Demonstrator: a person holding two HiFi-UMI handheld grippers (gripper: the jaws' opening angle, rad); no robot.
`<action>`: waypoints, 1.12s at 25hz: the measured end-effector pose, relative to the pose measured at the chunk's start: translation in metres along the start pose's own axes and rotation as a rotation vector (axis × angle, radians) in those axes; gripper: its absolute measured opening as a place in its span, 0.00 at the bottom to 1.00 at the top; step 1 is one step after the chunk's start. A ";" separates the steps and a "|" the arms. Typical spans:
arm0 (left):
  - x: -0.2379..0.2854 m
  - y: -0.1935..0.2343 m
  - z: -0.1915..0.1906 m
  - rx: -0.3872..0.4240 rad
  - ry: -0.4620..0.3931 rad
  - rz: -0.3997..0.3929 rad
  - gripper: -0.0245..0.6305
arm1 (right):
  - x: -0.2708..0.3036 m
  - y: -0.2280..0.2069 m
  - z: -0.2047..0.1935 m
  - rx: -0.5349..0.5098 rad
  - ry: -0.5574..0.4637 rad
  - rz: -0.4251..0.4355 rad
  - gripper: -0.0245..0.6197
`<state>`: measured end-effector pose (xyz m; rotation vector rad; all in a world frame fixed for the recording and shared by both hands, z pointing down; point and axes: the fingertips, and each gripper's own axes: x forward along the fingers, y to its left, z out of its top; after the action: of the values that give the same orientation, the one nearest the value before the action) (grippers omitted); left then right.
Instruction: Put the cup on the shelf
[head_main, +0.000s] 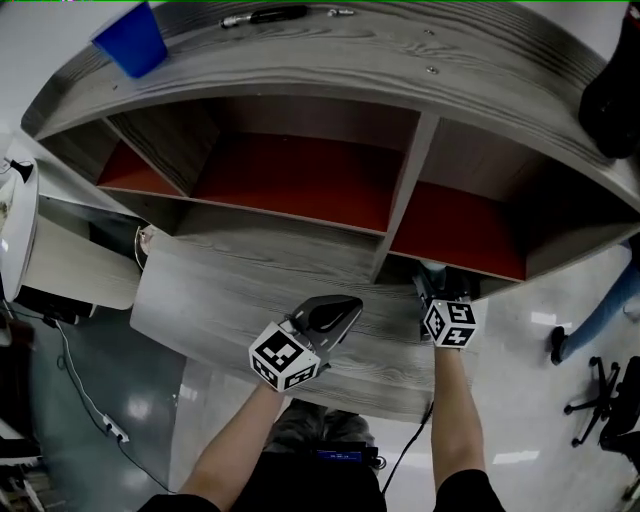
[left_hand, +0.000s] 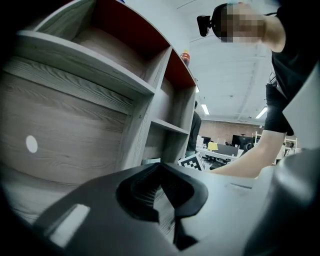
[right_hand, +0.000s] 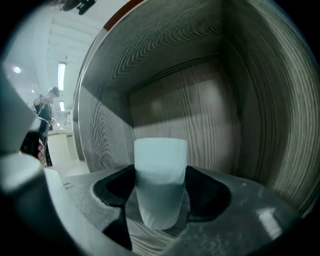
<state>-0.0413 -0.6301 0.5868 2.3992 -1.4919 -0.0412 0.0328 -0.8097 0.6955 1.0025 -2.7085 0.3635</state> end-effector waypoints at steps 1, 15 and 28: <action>-0.001 0.000 -0.001 0.000 0.000 0.002 0.04 | 0.001 0.000 -0.002 -0.004 0.003 -0.003 0.53; -0.014 -0.009 -0.004 -0.016 0.011 0.014 0.04 | -0.014 0.002 -0.017 -0.036 0.064 -0.002 0.53; -0.030 -0.012 0.003 -0.013 0.012 0.020 0.04 | -0.026 0.011 -0.042 -0.054 0.181 0.017 0.53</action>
<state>-0.0449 -0.5992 0.5765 2.3694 -1.5059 -0.0323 0.0498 -0.7727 0.7258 0.8868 -2.5522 0.3632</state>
